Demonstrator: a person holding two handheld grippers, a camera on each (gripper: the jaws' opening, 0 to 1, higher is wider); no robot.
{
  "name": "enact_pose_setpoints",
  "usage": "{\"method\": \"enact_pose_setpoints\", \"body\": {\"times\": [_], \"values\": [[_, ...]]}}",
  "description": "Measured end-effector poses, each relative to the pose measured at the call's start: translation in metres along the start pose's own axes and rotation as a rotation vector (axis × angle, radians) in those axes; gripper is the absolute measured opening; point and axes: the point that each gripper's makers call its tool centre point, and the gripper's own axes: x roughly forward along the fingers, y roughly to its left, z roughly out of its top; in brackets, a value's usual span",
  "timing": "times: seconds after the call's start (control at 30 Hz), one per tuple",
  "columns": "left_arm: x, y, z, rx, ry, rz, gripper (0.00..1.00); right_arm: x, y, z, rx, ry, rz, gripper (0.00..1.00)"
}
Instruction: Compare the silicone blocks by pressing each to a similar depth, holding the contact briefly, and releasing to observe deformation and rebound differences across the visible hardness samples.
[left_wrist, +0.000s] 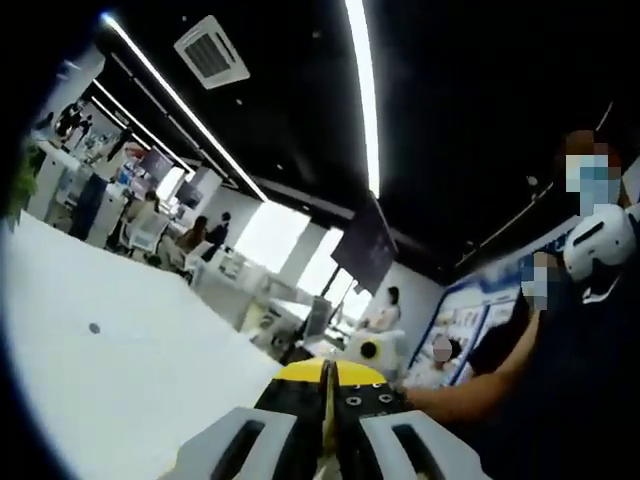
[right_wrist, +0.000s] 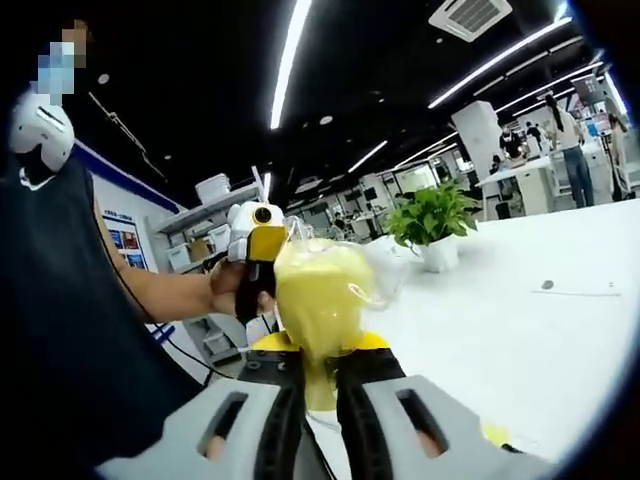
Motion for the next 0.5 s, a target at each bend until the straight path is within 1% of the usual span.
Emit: {"method": "enact_pose_setpoints", "body": {"times": [0.1, 0.17, 0.23, 0.33, 0.4, 0.47, 0.5], "values": [[-0.001, 0.003, -0.001, 0.014, 0.009, 0.017, 0.01, 0.001, 0.002, -0.001, 0.007, 0.021, -0.004, 0.04], [-0.002, 0.004, -0.001, 0.007, 0.007, 0.020, 0.00, 0.001, 0.003, -0.003, 0.023, 0.029, 0.003, 0.03], [-0.002, 0.006, -0.003, 0.016, 0.007, 0.031, 0.00, 0.002, 0.002, -0.004, 0.014, 0.037, -0.001, 0.03], [-0.003, 0.010, -0.005, -0.010, 0.005, 0.045, 0.00, 0.003, 0.000, -0.006, 0.028, 0.049, -0.009, 0.02], [-0.002, 0.011, -0.004, -0.013, 0.000, 0.050, 0.00, 0.003, 0.000, -0.007, 0.040, 0.051, -0.011, 0.02], [-0.001, 0.014, -0.005, 0.044, 0.002, 0.063, 0.00, 0.002, 0.000, -0.007, 0.042, 0.058, -0.015, 0.02], [-0.001, 0.012, -0.005, 0.031, 0.003, 0.058, 0.00, 0.002, 0.000, -0.007, 0.044, 0.059, -0.016, 0.01]]}}
